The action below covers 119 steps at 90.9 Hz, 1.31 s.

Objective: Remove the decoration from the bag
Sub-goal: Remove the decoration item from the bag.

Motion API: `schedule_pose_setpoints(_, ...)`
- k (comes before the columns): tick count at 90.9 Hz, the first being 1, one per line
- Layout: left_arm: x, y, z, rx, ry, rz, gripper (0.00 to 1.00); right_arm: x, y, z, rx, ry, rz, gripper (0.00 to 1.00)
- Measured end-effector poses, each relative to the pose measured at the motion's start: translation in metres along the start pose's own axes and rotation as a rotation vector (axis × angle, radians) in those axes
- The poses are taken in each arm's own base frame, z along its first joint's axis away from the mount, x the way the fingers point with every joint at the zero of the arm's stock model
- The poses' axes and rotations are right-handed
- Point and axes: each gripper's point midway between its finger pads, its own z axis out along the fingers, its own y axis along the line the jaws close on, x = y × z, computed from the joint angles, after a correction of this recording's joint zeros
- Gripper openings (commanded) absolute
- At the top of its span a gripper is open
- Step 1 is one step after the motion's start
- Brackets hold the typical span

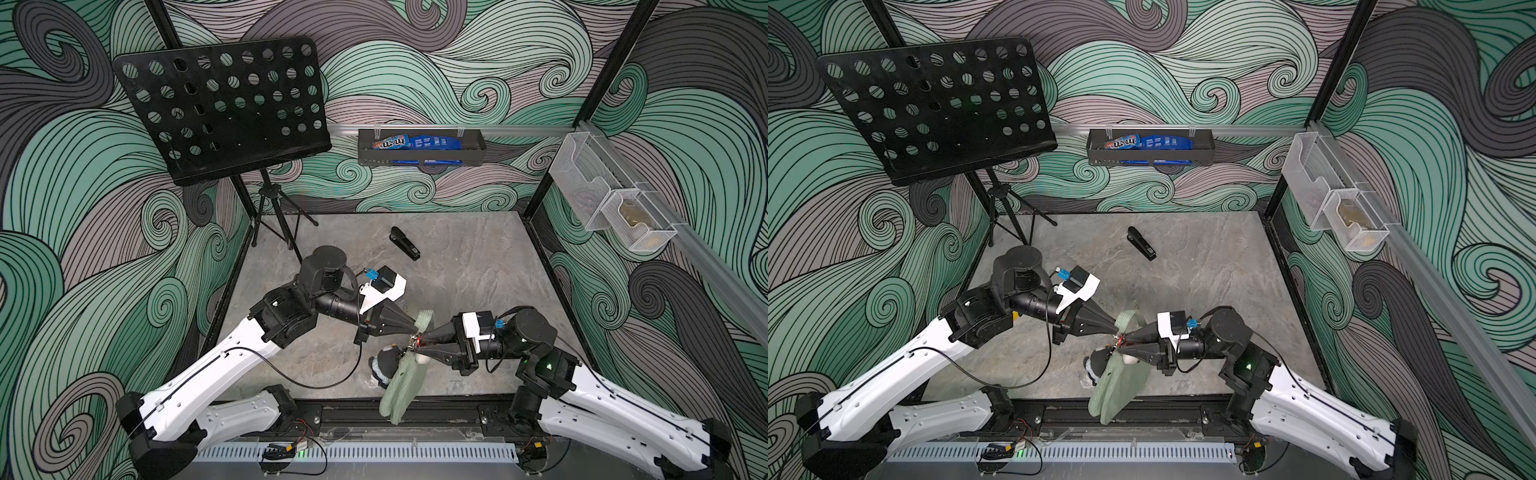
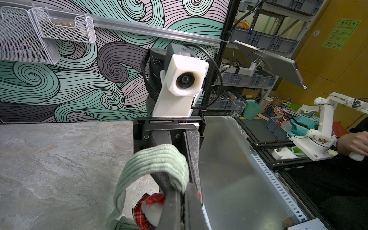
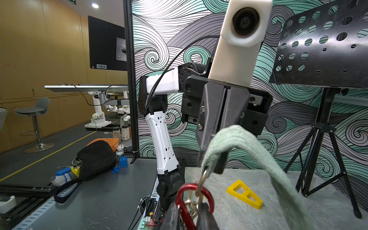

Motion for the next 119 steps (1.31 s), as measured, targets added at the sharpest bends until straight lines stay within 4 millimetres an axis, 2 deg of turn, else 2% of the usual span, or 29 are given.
schedule_pose_setpoints(29,0.000,0.001,0.001,-0.001,-0.001,-0.003,0.00,0.000,0.003,0.000,-0.018,0.001,0.000,0.11)
schedule_pose_setpoints(52,0.005,0.010,0.007,-0.002,0.013,-0.020,0.00,0.006,0.005,0.001,-0.031,0.027,0.020,0.10)
schedule_pose_setpoints(68,0.008,0.012,0.009,-0.002,0.018,-0.019,0.00,0.002,0.005,0.002,-0.037,0.033,0.020,0.10)
schedule_pose_setpoints(119,0.028,0.021,0.012,-0.054,0.028,0.002,0.00,0.013,0.002,0.000,-0.018,0.082,0.051,0.09)
